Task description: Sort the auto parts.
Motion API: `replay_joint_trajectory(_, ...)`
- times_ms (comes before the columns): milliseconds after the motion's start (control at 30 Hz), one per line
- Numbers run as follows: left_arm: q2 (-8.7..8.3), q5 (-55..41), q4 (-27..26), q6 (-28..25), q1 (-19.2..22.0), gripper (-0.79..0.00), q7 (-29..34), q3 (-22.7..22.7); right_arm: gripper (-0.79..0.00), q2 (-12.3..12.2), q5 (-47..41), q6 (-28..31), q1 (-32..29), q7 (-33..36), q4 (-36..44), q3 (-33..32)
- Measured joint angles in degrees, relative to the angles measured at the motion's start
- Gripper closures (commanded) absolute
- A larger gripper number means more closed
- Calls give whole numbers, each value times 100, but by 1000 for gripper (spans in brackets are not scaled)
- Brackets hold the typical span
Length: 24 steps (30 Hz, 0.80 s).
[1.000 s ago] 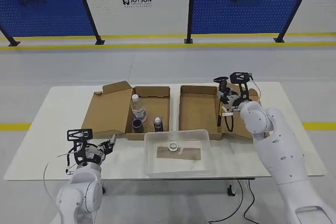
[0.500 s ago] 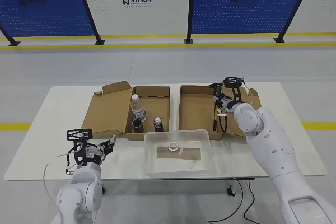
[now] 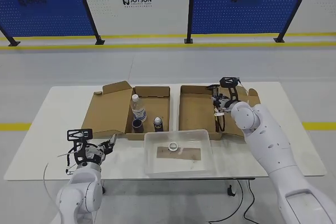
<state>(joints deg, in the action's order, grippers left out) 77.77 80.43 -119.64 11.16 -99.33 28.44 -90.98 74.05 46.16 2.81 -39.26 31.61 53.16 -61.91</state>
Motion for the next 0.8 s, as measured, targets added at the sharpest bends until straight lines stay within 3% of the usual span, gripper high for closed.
replay_joint_trajectory(33,0,0,0,0,0,-785,0,0,-499,4,14,0,7,-2,-7,6)
replay_joint_trajectory(67,0,0,0,0,0,-785,0,0,-674,6,27,7,12,-1,-12,11)
replay_joint_trajectory(133,0,0,0,0,0,-785,0,0,-594,8,69,54,32,30,-12,25)
replay_joint_trajectory(267,0,0,0,0,0,-785,0,0,-536,6,124,162,51,9,86,18)
replay_joint_trajectory(367,0,0,0,0,0,-785,0,0,-554,-17,270,277,43,9,303,3)
replay_joint_trajectory(500,0,0,0,0,0,-785,0,0,-650,-69,554,572,-39,274,874,22)
replay_joint_trajectory(667,0,0,0,0,0,-785,0,0,-714,-174,865,1054,-400,840,2039,0)
replay_joint_trajectory(800,0,0,0,0,0,-785,0,0,-683,-237,934,1467,-666,1358,2844,28)
